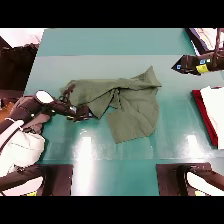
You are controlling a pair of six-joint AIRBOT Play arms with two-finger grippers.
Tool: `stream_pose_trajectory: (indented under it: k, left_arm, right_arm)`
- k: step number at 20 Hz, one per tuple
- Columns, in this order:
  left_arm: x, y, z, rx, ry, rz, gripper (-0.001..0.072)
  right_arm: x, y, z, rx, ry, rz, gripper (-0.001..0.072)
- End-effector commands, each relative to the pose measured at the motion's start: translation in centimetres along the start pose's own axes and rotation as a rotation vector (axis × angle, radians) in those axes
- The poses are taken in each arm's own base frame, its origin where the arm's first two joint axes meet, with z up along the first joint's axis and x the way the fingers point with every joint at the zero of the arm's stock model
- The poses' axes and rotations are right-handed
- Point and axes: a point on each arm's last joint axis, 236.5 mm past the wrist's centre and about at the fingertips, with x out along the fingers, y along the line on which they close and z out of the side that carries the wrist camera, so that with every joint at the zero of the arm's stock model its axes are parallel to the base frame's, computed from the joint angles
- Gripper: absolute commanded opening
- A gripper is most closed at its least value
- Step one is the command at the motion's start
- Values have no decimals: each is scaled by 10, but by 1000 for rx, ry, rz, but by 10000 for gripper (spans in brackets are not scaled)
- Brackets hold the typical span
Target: Fold the shirts.
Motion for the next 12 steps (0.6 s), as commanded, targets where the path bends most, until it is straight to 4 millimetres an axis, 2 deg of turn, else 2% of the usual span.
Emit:
stream_pose_trajectory:
  k: [1, 4, 8, 12]
  left_arm:
    - [24, -8, 1, -39, -84, -2, 500]
    - [33, -14, 10, -73, -151, 6, 500]
    - [30, -11, 33, -142, -253, 9, 500]
    - [30, -11, 33, -185, -255, 3, 500]
  right_arm:
    - [-4, 1, -2, 4, -33, 1, 449]
    - [-4, 1, -2, 4, -32, 3, 449]
    - [-4, 2, -8, 4, -3, 5, 449]
    - [-4, 1, -14, 3, 19, 4, 449]
